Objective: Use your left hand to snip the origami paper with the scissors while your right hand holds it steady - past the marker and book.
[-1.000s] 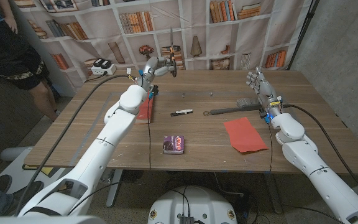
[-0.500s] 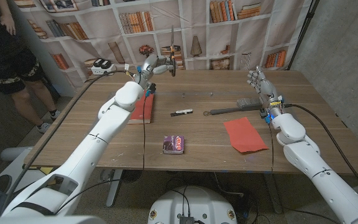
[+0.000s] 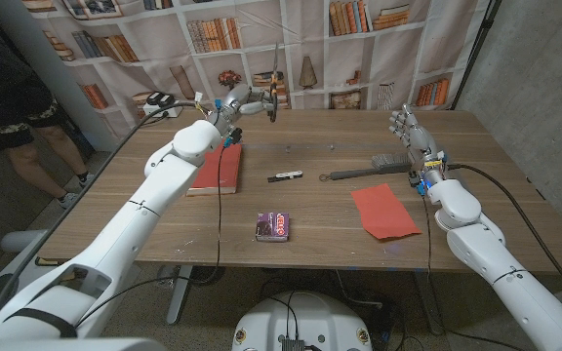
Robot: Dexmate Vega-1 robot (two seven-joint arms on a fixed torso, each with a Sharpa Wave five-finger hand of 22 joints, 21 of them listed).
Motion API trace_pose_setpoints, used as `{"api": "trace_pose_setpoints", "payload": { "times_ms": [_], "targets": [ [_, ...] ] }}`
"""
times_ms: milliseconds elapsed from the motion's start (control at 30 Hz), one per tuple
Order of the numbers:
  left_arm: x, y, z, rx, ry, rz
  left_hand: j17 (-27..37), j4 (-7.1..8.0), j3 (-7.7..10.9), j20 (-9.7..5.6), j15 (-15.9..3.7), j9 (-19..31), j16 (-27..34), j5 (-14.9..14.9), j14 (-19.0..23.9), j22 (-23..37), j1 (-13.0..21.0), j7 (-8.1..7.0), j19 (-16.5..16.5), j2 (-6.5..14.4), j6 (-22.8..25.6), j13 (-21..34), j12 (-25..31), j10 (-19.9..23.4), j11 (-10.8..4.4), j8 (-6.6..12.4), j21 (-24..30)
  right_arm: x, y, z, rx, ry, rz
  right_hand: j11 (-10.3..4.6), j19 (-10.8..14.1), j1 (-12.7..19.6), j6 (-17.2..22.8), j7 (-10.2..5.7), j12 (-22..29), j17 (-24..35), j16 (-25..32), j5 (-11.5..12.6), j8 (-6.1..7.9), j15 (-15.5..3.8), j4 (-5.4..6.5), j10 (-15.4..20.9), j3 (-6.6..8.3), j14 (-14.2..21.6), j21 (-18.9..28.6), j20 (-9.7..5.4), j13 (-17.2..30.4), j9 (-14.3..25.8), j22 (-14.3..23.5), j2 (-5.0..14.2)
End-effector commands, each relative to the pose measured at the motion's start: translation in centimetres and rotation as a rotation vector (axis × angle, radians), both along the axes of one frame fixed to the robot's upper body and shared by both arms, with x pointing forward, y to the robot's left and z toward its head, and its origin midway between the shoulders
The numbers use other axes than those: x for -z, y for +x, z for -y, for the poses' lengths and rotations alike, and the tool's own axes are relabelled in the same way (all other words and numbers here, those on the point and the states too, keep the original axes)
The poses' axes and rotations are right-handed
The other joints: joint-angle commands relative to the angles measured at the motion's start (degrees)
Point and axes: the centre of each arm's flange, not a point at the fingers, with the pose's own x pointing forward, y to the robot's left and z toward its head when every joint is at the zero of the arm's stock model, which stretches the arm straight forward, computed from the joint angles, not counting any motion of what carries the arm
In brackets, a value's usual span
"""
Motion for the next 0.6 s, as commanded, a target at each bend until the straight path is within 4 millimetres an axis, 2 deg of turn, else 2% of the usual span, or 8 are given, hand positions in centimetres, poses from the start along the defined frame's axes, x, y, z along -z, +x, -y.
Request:
{"api": "trace_pose_setpoints", "payload": {
  "times_ms": [33,167,233,367,600],
  "targets": [
    [-1.7,1.0,1.3,0.032,0.220,-0.159,0.1,7.28,7.32,-0.07,-15.32,0.5,0.3,0.1,10.7,0.1,-4.5,-3.11,0.0,4.0,3.4,1.1,1.2,11.5,-9.46,0.67,0.0,0.3,-1.3,0.2,0.031,-0.011,-0.002,0.05,0.1,0.3,0.5,-0.11,0.1,0.1,0.1,-0.1,0.26,0.05,-0.41,0.2,0.06,0.4,0.4,-0.29,0.1,0.2,0.3,0.17],
    [-3.0,1.0,2.3,0.041,0.328,-0.232,0.4,6.59,7.59,-0.40,-14.88,1.0,0.8,0.1,11.6,0.1,-3.9,-1.82,0.8,4.0,3.5,1.8,2.0,11.9,-8.30,0.91,0.3,0.5,-2.1,0.4,0.054,-0.011,0.005,0.02,0.1,0.3,0.5,-0.10,0.1,0.1,0.1,-0.1,0.24,0.05,-0.44,0.3,0.05,0.4,0.4,-0.28,0.1,0.2,0.3,0.17],
    [-3.5,0.8,2.9,0.023,0.372,-0.234,0.8,7.30,7.94,0.20,-14.13,1.7,0.7,0.1,11.0,0.1,-4.3,-1.69,0.1,5.2,2.1,2.5,2.0,10.6,-8.12,0.75,0.0,0.7,-2.5,0.5,0.064,-0.009,0.007,0.04,0.1,0.3,0.6,-0.15,0.1,0.1,0.1,-0.1,0.25,0.07,-0.45,0.3,0.05,0.4,0.4,-0.29,0.1,0.2,0.3,0.17],
    [-4.1,0.5,4.1,-0.006,0.426,-0.206,1.0,8.29,8.34,0.62,-13.86,3.2,0.3,0.1,9.8,0.1,-5.2,-2.19,-0.2,5.8,0.6,3.6,2.2,9.3,-8.23,1.15,0.0,1.1,-3.0,0.7,0.075,-0.004,0.008,0.06,0.1,0.3,0.6,-0.19,0.1,0.1,0.1,-0.1,0.25,0.04,-0.47,0.3,0.05,0.4,0.4,-0.27,0.1,0.2,0.3,0.18],
    [-4.7,1.6,5.7,0.168,0.476,-0.282,0.9,9.10,8.78,0.68,-14.05,4.6,0.2,0.2,9.8,0.1,-6.2,-2.50,-0.3,5.6,0.2,4.6,2.7,8.9,-8.62,2.00,0.0,1.7,-3.9,1.0,0.108,-0.010,0.008,0.03,0.0,0.3,0.6,-0.10,0.1,0.1,0.1,-0.1,0.22,0.07,-0.52,0.3,0.03,0.5,0.4,-0.24,0.1,0.2,0.3,0.17]
  ]
}}
